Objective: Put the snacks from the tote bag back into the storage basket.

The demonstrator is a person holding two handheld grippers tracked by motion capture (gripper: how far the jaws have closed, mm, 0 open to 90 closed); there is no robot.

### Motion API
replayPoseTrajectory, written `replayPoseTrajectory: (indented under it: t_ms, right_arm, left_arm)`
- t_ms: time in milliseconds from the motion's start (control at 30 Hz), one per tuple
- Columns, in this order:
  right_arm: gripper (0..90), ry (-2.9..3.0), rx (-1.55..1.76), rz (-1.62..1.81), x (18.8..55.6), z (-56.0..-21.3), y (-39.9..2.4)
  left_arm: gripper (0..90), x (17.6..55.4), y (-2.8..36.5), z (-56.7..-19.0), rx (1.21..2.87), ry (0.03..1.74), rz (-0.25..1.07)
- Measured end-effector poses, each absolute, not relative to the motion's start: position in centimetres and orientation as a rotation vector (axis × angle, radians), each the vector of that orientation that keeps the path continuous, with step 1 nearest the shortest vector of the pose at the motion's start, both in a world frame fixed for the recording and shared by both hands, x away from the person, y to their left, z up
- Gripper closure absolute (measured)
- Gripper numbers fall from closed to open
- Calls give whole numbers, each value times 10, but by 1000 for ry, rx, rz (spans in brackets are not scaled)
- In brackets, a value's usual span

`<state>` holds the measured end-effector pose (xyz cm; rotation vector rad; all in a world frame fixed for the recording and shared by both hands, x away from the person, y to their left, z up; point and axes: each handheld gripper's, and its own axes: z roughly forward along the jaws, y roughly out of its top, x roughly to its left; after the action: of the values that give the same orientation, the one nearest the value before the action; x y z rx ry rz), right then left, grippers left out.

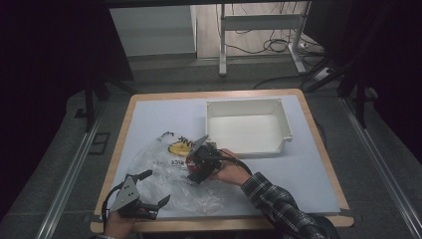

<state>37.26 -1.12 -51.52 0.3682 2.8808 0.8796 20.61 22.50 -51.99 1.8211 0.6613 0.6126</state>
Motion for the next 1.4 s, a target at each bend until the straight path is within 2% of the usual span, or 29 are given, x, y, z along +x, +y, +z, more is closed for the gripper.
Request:
replayPoseTrajectory:
  t_ms: [33, 333, 733, 1400]
  right_arm:
    - [249, 2868, 369, 875, 372, -515, -11]
    - [255, 2856, 399, 895, 370, -513, -14]
    - [255, 2898, 266, 965, 356, -478, -19]
    - [255, 2897, 189, 937, 358, -457, -38]
  left_arm:
    - [29, 206, 225, -520, 1823, 661, 614]
    - [29, 206, 225, -520, 1825, 659, 616]
    - [29, 206, 224, -520, 1831, 657, 616]
    - [29, 205, 216, -522, 1912, 604, 647]
